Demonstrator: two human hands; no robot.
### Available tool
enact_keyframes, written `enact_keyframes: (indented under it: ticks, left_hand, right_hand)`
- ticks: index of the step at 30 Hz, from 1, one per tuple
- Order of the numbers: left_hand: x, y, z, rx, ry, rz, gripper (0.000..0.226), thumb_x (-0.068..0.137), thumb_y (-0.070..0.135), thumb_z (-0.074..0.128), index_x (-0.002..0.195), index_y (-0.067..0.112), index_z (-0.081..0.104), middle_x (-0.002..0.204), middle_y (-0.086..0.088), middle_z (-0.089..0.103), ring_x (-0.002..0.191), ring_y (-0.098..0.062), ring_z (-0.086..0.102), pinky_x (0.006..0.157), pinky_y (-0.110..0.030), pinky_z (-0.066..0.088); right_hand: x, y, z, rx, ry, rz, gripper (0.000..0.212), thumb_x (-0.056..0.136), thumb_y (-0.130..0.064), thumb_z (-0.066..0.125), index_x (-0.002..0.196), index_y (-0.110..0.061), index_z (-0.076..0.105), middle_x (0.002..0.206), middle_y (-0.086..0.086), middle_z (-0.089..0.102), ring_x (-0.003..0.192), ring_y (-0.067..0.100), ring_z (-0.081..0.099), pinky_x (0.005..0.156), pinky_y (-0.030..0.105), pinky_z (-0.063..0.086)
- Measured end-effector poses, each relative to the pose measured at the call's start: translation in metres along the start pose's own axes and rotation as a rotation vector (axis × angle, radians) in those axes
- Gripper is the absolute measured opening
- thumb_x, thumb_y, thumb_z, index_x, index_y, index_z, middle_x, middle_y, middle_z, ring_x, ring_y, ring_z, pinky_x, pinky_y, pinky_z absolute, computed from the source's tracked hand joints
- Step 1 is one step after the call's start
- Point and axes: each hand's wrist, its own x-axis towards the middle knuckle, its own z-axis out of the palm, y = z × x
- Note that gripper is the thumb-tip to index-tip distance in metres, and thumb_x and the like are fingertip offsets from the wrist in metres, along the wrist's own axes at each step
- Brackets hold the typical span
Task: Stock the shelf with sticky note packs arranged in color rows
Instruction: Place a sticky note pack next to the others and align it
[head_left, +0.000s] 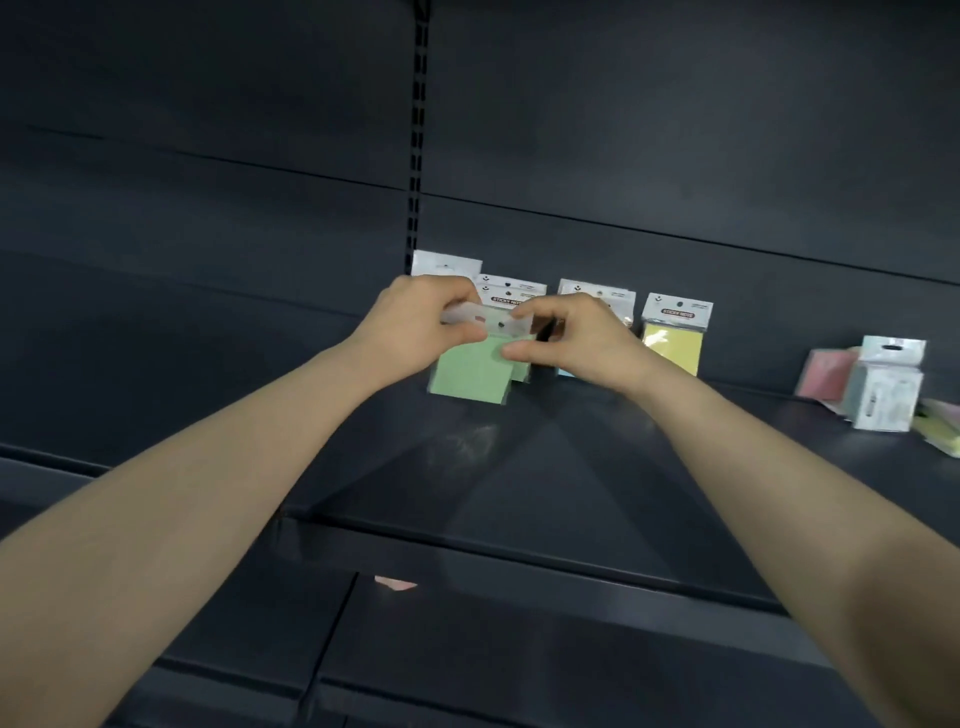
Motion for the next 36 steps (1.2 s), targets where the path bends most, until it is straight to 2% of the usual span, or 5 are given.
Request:
enact_keyframes:
  ticks: [5, 12, 22, 27, 36]
  left_hand:
    - [0.000, 0.002, 0.006, 0.012, -0.017, 0.063, 0.017, 0.083, 0.030, 0.072, 0.098, 0.025, 0.068, 0.088, 0.014, 0.064, 0.084, -0.010, 0.060, 0.079, -0.031, 0.048]
    - [-0.005, -0.037, -0.014, 0.138, 0.067, -0.024, 0.028, 0.089, 0.032, 0.064, 0.116, 0.024, 0.063, 0.111, 0.005, 0.066, 0.098, -0.014, 0.062, 0.089, -0.035, 0.049]
    - [-0.017, -0.071, 0.003, 0.482, 0.090, 0.089, 0.044, 0.085, 0.030, 0.068, 0.125, 0.013, 0.060, 0.120, -0.009, 0.060, 0.106, -0.033, 0.055, 0.090, -0.047, 0.048]
    - [-0.012, -0.077, 0.011, 0.579, 0.110, 0.135, 0.046, 0.079, 0.030, 0.074, 0.120, 0.011, 0.063, 0.114, -0.010, 0.062, 0.102, -0.035, 0.058, 0.093, -0.049, 0.046]
    - [-0.007, -0.075, 0.009, 0.601, 0.078, 0.149, 0.048, 0.082, 0.036, 0.071, 0.123, 0.014, 0.061, 0.118, -0.008, 0.061, 0.107, -0.034, 0.057, 0.097, -0.048, 0.043]
  right_hand:
    - [-0.006, 0.009, -0.001, 0.038, 0.032, 0.085, 0.012, 0.079, -0.026, 0.079, 0.083, -0.017, 0.072, 0.072, 0.006, 0.063, 0.060, 0.006, 0.048, 0.061, 0.024, 0.043]
    - [-0.004, 0.025, -0.008, 0.084, 0.121, 0.206, 0.011, 0.080, -0.023, 0.077, 0.075, -0.018, 0.068, 0.060, -0.010, 0.056, 0.053, 0.003, 0.049, 0.057, 0.018, 0.046]
    - [0.032, 0.038, 0.041, -0.237, 0.356, 0.084, 0.007, 0.085, -0.016, 0.068, 0.091, -0.012, 0.068, 0.091, -0.003, 0.056, 0.079, 0.020, 0.057, 0.075, 0.032, 0.049]
    - [0.034, 0.045, 0.047, -0.419, 0.358, 0.021, 0.025, 0.088, -0.016, 0.063, 0.113, -0.012, 0.061, 0.109, 0.008, 0.057, 0.103, 0.030, 0.054, 0.080, 0.036, 0.048]
    - [0.032, 0.041, 0.049, -0.494, 0.313, 0.004, 0.040, 0.090, -0.013, 0.061, 0.129, -0.013, 0.055, 0.118, 0.010, 0.055, 0.109, 0.034, 0.050, 0.085, 0.043, 0.050]
